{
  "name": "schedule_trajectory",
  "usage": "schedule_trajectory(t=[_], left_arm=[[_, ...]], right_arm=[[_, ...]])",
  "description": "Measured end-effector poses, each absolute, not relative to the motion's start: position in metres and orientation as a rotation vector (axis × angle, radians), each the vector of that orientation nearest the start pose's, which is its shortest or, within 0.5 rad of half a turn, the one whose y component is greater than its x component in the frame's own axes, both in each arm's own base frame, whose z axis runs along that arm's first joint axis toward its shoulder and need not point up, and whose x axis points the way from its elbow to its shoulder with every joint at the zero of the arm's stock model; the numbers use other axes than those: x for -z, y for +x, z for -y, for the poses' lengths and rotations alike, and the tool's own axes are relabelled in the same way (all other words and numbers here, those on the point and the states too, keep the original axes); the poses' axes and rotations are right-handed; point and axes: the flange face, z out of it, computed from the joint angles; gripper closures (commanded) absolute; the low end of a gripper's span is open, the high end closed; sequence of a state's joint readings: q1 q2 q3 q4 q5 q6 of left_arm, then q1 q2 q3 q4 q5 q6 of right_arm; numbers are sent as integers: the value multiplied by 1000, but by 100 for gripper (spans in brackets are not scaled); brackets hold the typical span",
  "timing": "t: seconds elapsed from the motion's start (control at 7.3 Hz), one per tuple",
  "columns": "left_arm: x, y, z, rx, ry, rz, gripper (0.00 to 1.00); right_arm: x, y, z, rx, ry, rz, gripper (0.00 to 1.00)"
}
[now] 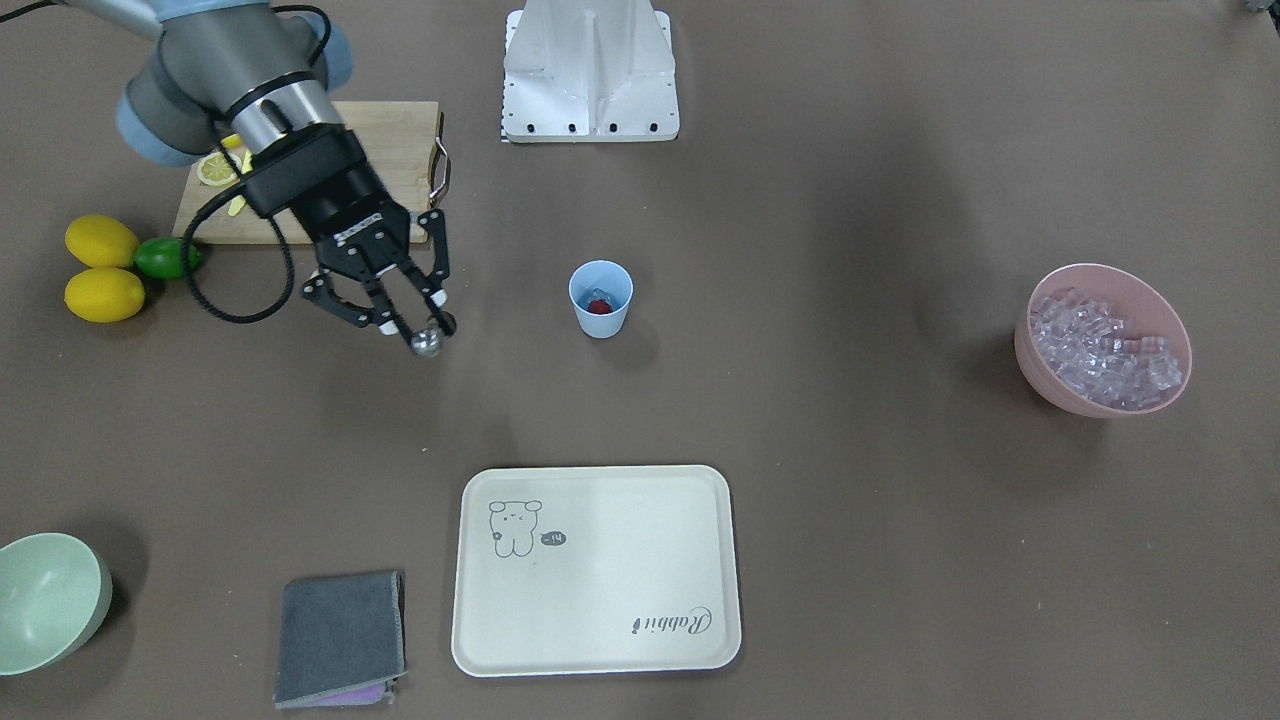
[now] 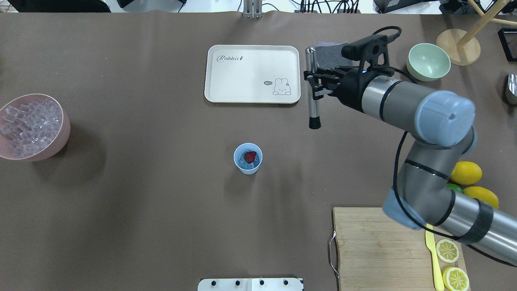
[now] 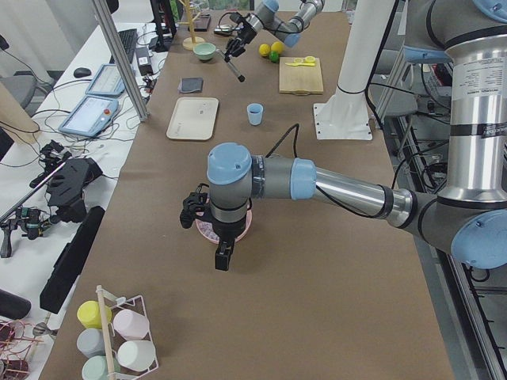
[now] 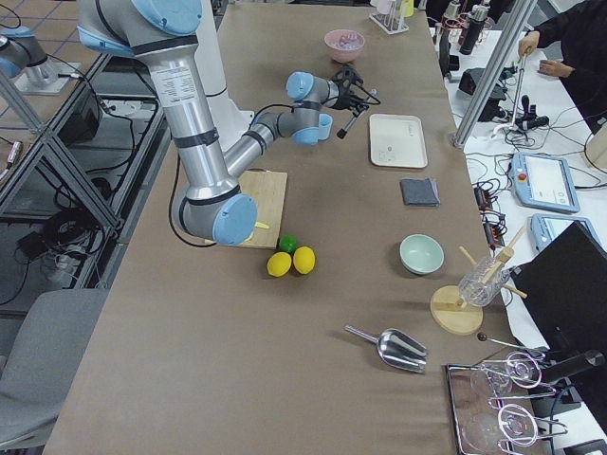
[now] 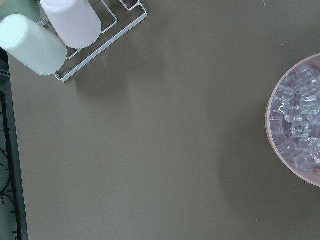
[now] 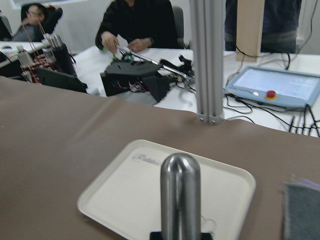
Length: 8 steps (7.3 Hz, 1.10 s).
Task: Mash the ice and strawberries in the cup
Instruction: 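Lift the muddler out and carry it back beside the lemons, then lay the muddler down on the table and open the right gripper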
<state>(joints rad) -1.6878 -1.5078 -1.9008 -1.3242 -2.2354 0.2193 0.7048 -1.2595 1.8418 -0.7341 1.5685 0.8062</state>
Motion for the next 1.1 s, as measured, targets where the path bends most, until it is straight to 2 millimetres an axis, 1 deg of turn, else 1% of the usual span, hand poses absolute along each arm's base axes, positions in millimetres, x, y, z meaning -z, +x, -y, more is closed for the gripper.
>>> schedule_trajectory(t=[0.14,0.27,0.41,0.55,0.68,0.82,1.1], left_arm=[[-558,-127,440,-100,136,-651,3],[-557,-128,437,-97,139,-650,3],[-557,-128,433,-95,139,-650,3],[-557,-128,432,-94,138,-650,3],[-557,-129,432,-94,138,-649,3],[-556,-129,433,-95,140,-649,3],[-555,-129,434,-96,144,-648,3]], right_arm=[[-299,-307,488,54,829,1015,100],[-334,-269,497,51,712,995,100],[-374,-244,497,39,601,969,100],[-414,-233,493,23,494,928,100],[-446,-231,489,10,387,888,100],[-467,-231,488,6,291,857,100],[-492,-229,490,26,164,811,100]])
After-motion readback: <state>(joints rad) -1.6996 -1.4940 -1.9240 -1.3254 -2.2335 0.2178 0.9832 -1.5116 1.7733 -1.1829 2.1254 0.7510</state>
